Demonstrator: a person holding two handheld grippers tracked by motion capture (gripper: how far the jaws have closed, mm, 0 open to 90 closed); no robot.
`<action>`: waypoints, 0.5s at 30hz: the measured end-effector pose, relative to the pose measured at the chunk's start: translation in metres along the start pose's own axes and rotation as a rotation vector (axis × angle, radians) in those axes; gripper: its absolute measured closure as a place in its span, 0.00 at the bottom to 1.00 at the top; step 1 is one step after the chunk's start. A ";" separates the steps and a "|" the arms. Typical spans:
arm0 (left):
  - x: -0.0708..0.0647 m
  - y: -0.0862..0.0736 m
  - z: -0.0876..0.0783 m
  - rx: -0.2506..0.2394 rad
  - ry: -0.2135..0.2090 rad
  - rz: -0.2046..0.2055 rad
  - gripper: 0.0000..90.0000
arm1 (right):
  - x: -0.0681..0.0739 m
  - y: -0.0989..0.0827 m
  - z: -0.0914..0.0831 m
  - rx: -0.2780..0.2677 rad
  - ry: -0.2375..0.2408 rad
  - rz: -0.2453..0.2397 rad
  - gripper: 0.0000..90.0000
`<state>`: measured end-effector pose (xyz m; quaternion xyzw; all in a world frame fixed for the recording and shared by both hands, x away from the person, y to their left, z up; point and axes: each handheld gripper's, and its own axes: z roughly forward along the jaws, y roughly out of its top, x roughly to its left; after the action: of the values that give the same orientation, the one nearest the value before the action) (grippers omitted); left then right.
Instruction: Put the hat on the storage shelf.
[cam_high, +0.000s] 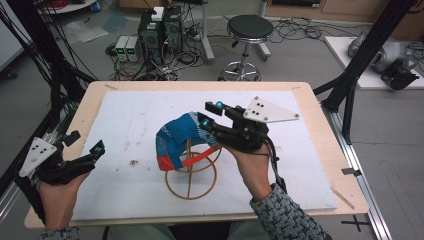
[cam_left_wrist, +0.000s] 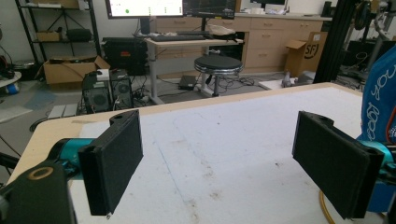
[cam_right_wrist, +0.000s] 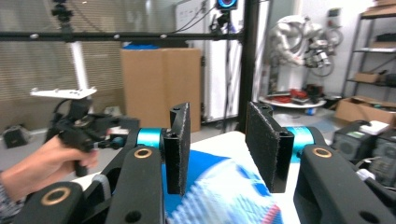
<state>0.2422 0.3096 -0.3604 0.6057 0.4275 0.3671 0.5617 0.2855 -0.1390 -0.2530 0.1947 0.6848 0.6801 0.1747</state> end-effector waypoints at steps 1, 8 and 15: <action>0.000 0.000 0.000 0.001 0.001 0.000 0.18 | -0.003 0.001 -0.003 -0.009 -0.015 0.000 0.65; 0.000 -0.001 0.002 0.003 -0.001 0.000 0.18 | -0.019 0.001 -0.026 -0.028 -0.106 0.020 0.56; -0.002 -0.002 0.003 0.006 -0.008 0.001 0.18 | -0.033 -0.006 -0.049 -0.047 -0.223 0.008 0.41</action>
<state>0.2441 0.3068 -0.3622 0.6090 0.4263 0.3637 0.5613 0.2892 -0.1976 -0.2591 0.2677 0.6441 0.6710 0.2515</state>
